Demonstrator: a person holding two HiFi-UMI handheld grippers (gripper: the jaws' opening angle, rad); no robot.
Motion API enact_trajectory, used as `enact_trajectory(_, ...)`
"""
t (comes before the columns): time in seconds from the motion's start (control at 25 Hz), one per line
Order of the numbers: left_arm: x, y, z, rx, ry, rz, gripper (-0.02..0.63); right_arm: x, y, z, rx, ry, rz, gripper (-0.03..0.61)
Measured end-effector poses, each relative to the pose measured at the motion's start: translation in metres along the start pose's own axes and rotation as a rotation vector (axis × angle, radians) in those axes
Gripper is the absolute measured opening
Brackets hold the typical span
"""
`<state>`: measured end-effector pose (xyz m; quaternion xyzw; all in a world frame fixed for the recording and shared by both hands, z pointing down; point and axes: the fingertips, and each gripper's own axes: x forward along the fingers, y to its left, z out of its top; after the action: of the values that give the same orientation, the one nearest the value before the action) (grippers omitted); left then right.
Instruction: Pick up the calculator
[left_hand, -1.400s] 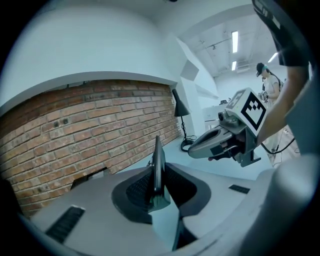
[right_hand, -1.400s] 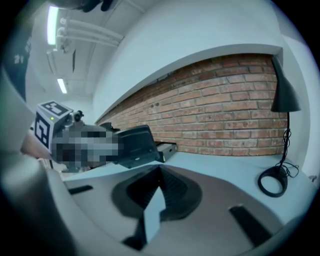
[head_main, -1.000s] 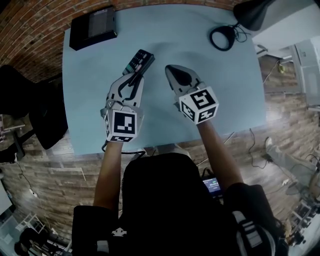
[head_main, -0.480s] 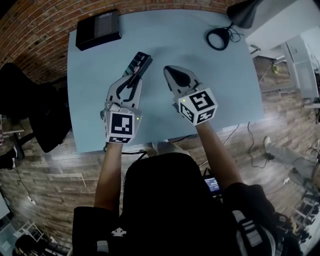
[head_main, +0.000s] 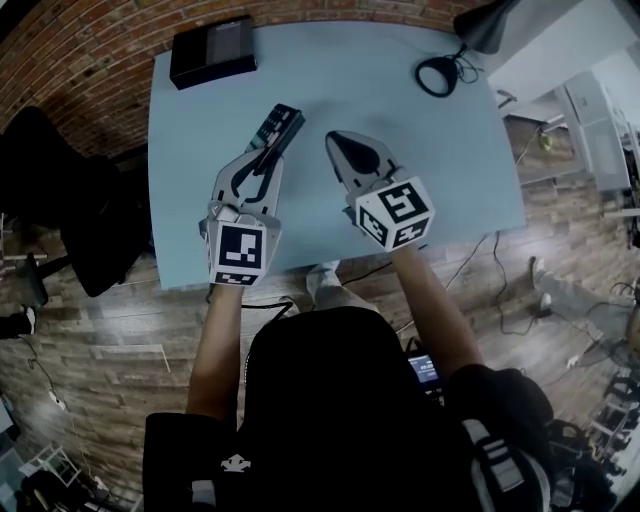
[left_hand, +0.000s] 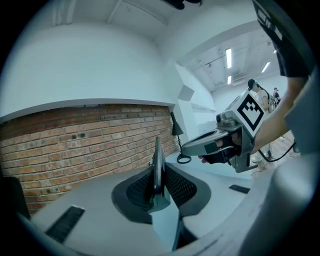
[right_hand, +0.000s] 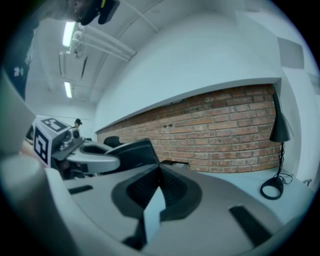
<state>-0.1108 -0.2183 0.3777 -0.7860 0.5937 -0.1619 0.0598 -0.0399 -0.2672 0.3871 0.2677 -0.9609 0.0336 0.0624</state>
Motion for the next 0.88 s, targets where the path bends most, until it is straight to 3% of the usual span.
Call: enact_trajectory(0.88,-0.088,-0.027,0.020,0.035,-0.098,-0.052,0.067,-0.061,0.082,0.021,-0.039,-0.039,-0.069,0.005)
